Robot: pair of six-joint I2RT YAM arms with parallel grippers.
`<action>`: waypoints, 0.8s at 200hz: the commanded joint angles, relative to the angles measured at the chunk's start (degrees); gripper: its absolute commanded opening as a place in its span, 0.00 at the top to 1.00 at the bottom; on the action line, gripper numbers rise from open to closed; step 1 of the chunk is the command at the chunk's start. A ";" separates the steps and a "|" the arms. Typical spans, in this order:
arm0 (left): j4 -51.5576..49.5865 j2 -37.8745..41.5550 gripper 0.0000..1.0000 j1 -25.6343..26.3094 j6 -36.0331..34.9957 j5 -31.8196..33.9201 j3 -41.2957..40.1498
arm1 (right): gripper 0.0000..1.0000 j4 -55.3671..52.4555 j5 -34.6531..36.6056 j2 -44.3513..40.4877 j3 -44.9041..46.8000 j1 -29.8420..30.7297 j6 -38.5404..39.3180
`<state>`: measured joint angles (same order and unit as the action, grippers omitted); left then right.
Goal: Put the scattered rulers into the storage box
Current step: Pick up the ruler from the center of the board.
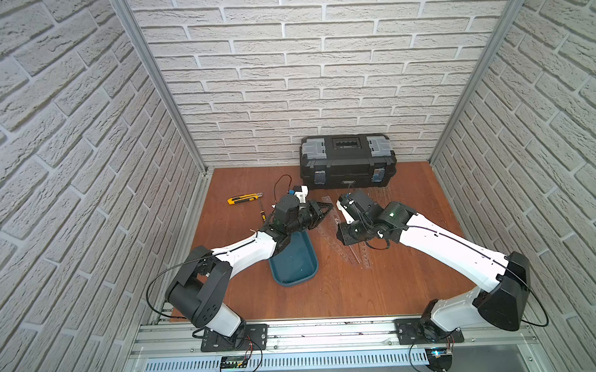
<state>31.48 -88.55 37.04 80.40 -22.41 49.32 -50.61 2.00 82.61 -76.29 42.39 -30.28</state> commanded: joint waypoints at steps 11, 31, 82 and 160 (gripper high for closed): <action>2.25 0.00 0.97 0.32 0.88 -1.41 -0.03 | 0.84 1.18 0.72 -1.55 -0.01 0.98 -0.18; 1.29 0.30 1.00 0.30 0.55 -1.33 0.21 | 0.80 1.30 0.81 -1.81 0.09 1.02 -0.04; -6.13 2.81 1.00 -0.34 -3.23 -1.57 0.99 | 0.25 2.30 2.38 -5.08 0.35 0.94 0.42; -20.53 14.18 1.00 -7.40 -9.95 -4.39 -1.54 | 0.25 4.56 6.00 -11.07 0.49 0.69 2.55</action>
<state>18.39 -80.07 32.40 75.20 -24.80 49.04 -48.12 5.80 72.38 -76.18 42.65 -29.10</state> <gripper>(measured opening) 0.079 0.748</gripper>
